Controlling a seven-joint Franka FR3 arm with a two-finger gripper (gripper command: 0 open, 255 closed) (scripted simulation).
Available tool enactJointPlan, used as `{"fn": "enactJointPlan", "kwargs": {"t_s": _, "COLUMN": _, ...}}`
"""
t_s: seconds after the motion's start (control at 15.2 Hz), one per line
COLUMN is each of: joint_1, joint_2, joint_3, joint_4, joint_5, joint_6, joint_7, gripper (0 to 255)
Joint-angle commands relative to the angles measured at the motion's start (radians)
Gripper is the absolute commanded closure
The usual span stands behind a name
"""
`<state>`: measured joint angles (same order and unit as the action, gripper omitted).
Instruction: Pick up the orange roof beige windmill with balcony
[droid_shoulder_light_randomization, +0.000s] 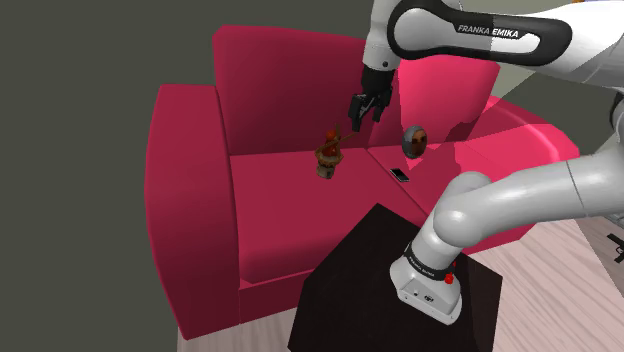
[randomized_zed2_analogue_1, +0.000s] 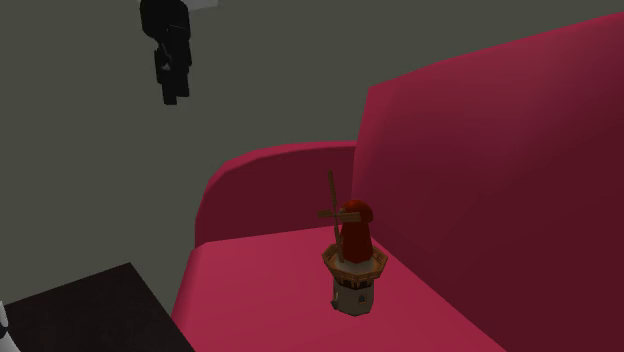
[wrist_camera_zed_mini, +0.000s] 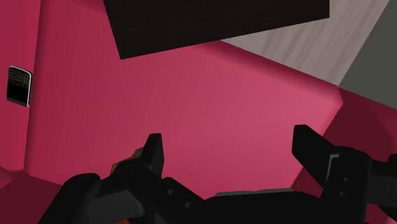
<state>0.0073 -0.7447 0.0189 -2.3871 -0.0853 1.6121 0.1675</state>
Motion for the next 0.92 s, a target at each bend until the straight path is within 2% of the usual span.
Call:
{"fn": "enactJointPlan", "kwargs": {"t_s": 0.0, "joint_1": 0.000, "joint_2": 0.000, "joint_3": 0.000, "joint_4": 0.000, "joint_5": 0.000, "joint_6": 0.000, "joint_7": 0.000, "gripper": 0}}
{"fn": "enactJointPlan", "kwargs": {"t_s": 0.46, "joint_1": -0.039, "joint_2": 0.173, "joint_3": -0.117, "joint_4": 0.008, "joint_5": -0.043, "joint_6": 0.188, "joint_7": -0.109, "gripper": 0}}
{"fn": "enactJointPlan", "kwargs": {"t_s": 0.86, "joint_1": -0.058, "joint_2": 0.360, "joint_3": -0.210, "joint_4": 0.068, "joint_5": -0.042, "joint_6": 0.331, "joint_7": -0.208, "gripper": 0}}
